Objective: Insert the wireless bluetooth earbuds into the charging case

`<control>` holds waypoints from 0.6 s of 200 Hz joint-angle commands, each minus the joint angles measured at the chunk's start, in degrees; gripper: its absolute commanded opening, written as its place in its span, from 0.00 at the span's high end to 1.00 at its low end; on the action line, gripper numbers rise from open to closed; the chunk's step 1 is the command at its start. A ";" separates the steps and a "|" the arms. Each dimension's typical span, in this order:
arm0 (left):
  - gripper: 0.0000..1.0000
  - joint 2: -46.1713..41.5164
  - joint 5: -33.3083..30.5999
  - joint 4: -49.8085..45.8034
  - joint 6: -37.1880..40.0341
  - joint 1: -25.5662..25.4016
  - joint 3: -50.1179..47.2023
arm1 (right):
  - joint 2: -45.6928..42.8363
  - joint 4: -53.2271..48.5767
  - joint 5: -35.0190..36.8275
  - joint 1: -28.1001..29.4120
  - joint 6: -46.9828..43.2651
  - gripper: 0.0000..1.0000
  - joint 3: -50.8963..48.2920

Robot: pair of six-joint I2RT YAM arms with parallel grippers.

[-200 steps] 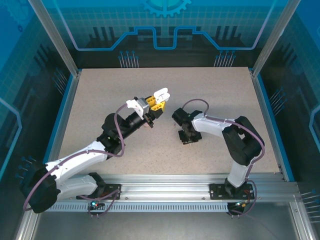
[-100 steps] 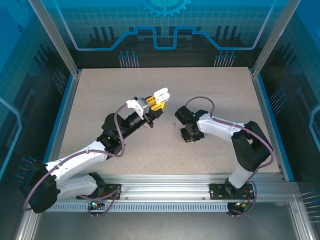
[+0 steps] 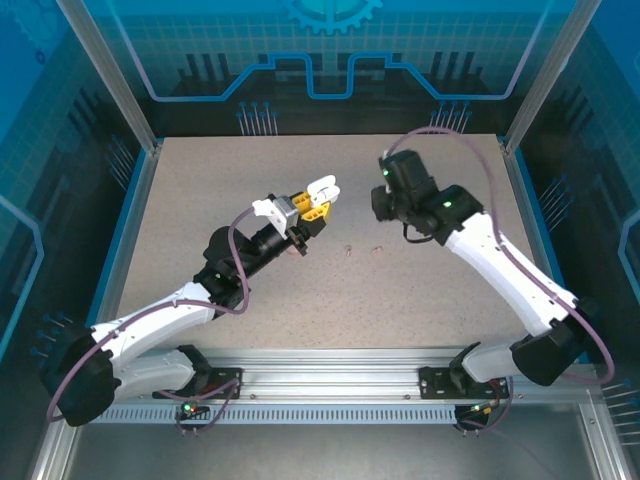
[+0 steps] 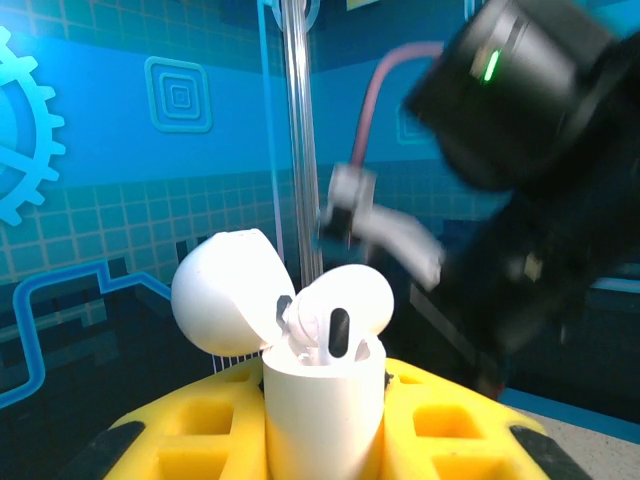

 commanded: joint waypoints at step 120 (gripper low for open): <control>1.00 0.35 -0.21 4.10 -1.12 -0.34 1.07 | -8.22 23.59 -13.70 4.96 -24.10 0.76 4.86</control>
